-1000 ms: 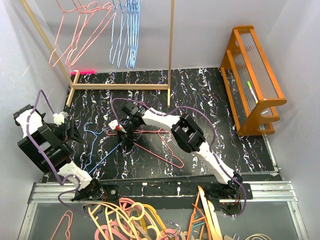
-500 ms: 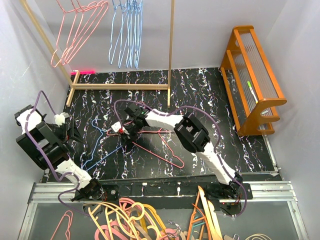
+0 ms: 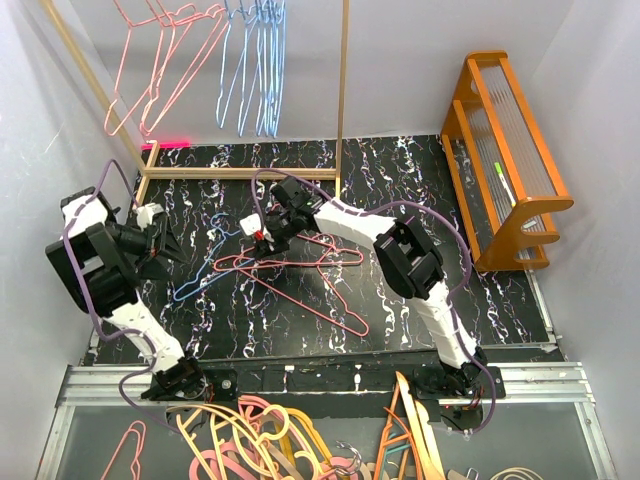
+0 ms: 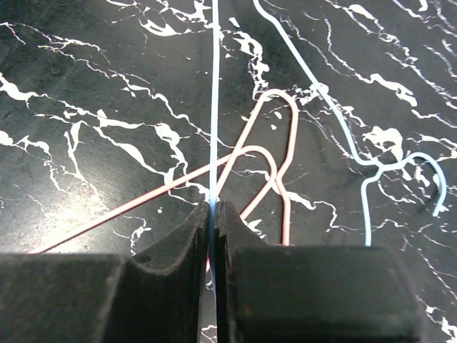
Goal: Organize the hangers
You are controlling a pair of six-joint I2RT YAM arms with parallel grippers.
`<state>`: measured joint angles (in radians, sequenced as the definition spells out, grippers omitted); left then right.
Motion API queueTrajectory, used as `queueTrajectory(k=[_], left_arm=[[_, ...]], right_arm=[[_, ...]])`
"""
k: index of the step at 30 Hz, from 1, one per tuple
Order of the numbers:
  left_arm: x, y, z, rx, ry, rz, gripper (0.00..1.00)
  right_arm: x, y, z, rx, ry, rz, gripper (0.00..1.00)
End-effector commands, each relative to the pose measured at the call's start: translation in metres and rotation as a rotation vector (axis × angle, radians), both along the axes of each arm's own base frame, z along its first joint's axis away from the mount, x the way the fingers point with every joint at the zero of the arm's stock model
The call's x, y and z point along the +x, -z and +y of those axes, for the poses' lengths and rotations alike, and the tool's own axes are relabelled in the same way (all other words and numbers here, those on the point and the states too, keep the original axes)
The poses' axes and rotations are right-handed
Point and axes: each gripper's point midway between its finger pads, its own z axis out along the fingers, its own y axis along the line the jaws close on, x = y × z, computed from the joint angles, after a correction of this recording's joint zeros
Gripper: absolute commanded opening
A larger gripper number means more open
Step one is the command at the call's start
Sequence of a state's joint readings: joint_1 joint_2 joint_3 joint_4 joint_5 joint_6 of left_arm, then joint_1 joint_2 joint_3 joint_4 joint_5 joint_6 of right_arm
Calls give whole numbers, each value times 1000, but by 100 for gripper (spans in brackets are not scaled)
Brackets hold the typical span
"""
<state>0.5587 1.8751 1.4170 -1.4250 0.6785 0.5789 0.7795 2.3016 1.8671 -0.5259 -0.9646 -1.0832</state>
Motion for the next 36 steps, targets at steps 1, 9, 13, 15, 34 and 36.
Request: queueTrajectory(k=[1,9,13,15,34,36], left_arm=[[23,13,6,-82,-9,-14,97],[29,58,19,-9,63,59,97],[32,55,8,-84,40,71,97],[34,45,-5,-157,29,72,97],[46,-3,-44,-175,23,-5,0],[47,-6,-43,-162,20,-12,0]], right_arm=[[13,-52,3,117,15,-92,8],[25,-72,-6,165,80,-86,8],[27,-74,-8,170,91,-91,8],[28,-74,-8,173,94,-92,8],[30,-59,-8,165,100,-107,8],[30,-59,-10,165,99,-109,8]])
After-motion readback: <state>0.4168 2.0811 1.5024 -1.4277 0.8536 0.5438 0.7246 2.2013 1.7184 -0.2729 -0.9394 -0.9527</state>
